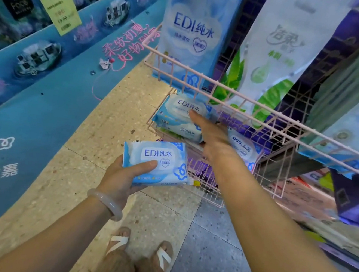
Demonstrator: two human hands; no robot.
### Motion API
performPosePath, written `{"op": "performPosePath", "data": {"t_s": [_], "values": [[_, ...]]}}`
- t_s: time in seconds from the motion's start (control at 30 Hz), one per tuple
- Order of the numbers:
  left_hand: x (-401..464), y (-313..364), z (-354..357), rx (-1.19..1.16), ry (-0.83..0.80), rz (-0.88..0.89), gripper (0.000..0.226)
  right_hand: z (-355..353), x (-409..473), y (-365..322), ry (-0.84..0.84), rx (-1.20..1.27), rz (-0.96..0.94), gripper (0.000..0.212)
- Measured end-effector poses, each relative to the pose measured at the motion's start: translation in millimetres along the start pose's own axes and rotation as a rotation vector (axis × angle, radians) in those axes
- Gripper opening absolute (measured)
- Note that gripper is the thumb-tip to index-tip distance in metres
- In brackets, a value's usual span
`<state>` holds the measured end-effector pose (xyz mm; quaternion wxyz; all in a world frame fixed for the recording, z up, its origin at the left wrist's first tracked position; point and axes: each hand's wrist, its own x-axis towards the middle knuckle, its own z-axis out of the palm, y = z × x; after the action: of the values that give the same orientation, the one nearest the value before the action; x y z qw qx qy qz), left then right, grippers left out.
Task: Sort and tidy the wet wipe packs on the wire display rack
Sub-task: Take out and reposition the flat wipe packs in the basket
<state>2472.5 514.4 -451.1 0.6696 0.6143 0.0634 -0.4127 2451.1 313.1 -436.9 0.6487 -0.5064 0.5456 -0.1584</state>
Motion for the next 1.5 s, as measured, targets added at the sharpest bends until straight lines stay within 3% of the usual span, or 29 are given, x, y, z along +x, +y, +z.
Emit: {"op": "performPosePath", "data": {"t_s": [0.17, 0.27, 0.43, 0.5, 0.6, 0.77, 0.9, 0.93, 1.07, 1.13, 1.27, 1.43, 1.5], "values": [[1, 1, 19, 0.023, -0.086, 0.001, 0.026, -70, -10, 7, -0.073, 0.231, 0.015, 0.071], [1, 0, 36, 0.033, -0.139, 0.000, 0.025, -116, -8, 12, 0.037, 0.335, -0.088, 0.052], [-1, -7, 61, 0.067, -0.186, -0.010, 0.038, -155, 12, 4, 0.166, 0.361, -0.228, 0.047], [-2, -11, 67, 0.076, -0.196, -0.019, 0.041, -162, 22, 6, 0.205, 0.219, -0.200, 0.047], [-3, -16, 72, 0.082, -0.218, -0.037, 0.041, -161, 28, 13, 0.223, -0.324, -0.129, 0.035], [-7, -26, 71, 0.120, -0.215, -0.049, 0.047, -148, 31, 12, 0.227, -0.708, -0.279, 0.052], [-8, -30, 69, 0.120, -0.208, -0.057, 0.047, -149, 18, 15, 0.542, -0.648, -0.452, 0.052], [-9, -31, 69, 0.115, -0.207, -0.057, 0.045, -149, 15, 17, 0.547, -0.614, -0.458, 0.050], [-10, -32, 64, 0.104, -0.194, -0.061, 0.040, -138, 12, 22, 0.176, -0.783, -0.138, 0.059], [-10, -32, 62, 0.092, -0.187, -0.060, 0.036, -129, 13, 21, 0.109, -0.751, -0.101, 0.065], [-9, -31, 55, 0.066, -0.170, -0.057, 0.029, -106, 13, 21, 0.080, -0.712, -0.005, 0.100], [-8, -31, 52, 0.045, -0.163, -0.061, 0.034, -99, 12, 22, 0.171, -0.627, -0.025, 0.100], [-8, -32, 51, 0.042, -0.167, -0.063, 0.039, -98, 12, 23, 0.184, -0.560, -0.009, 0.110]]}}
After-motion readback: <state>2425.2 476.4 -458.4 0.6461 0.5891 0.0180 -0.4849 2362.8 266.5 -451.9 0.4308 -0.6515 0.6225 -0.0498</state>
